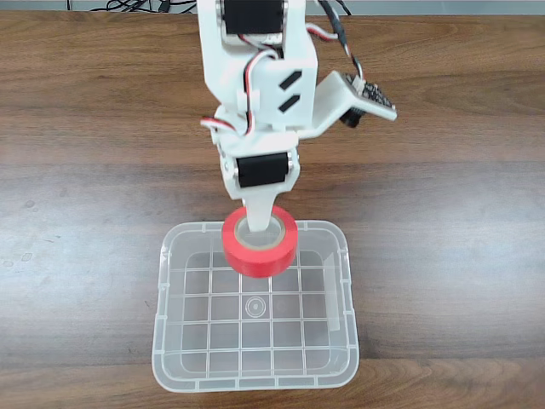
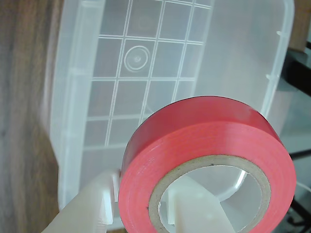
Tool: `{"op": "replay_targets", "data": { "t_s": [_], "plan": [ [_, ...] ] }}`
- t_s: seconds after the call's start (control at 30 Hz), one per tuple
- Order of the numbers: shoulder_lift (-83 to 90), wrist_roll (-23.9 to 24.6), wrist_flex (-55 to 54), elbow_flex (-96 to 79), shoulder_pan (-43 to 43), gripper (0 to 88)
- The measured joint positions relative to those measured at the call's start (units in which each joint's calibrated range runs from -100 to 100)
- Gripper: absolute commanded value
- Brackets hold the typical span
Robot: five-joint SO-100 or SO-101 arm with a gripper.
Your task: Grab the tape and place it in the box.
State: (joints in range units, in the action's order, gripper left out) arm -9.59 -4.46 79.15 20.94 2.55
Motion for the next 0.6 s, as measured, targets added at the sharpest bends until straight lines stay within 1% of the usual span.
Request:
{"op": "replay_targets", "data": {
  "t_s": [0.27,0.47,0.6],
  "plan": [
    [-20.9,-0.1,0.0,17.1,0.0,2.9],
    [-26.9,0.1,0.0,22.3,0.0,3.8],
    [-28.0,0.1,0.0,22.7,0.0,14.6]
  ]
}}
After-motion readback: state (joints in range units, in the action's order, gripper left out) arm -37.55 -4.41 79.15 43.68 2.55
